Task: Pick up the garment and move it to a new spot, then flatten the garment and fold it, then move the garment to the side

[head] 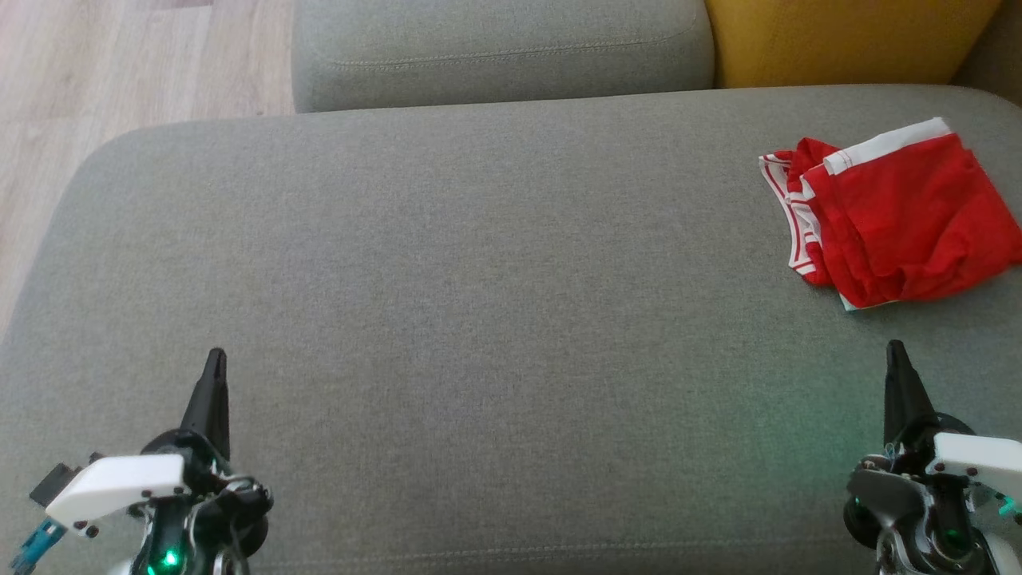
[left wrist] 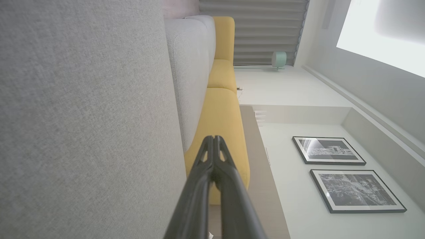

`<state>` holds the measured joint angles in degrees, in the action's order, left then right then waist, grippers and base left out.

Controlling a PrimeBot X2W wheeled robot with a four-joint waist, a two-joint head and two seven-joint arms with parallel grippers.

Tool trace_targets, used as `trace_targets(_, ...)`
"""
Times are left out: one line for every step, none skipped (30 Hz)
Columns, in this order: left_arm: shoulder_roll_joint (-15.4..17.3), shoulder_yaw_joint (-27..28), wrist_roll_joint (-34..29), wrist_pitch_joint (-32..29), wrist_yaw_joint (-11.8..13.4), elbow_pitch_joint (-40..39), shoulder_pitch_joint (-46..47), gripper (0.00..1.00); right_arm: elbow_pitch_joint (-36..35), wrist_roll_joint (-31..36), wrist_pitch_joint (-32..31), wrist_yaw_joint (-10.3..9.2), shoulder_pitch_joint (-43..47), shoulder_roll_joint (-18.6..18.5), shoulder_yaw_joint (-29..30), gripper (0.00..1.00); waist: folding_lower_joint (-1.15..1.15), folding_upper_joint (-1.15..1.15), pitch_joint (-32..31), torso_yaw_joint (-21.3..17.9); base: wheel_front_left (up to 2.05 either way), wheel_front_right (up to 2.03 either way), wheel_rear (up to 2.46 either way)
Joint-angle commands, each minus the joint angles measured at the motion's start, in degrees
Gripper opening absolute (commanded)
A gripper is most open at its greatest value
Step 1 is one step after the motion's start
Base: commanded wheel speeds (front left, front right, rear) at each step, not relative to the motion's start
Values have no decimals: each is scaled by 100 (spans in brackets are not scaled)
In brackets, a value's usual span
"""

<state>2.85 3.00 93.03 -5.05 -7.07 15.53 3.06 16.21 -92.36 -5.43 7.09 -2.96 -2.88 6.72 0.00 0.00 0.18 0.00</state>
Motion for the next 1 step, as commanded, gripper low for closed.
trace_targets(93,228,17,-45,-42,-152,303,0,-223,-47,-41,40,-315,-59,-100,0,0,0,0,0,0,0,0)
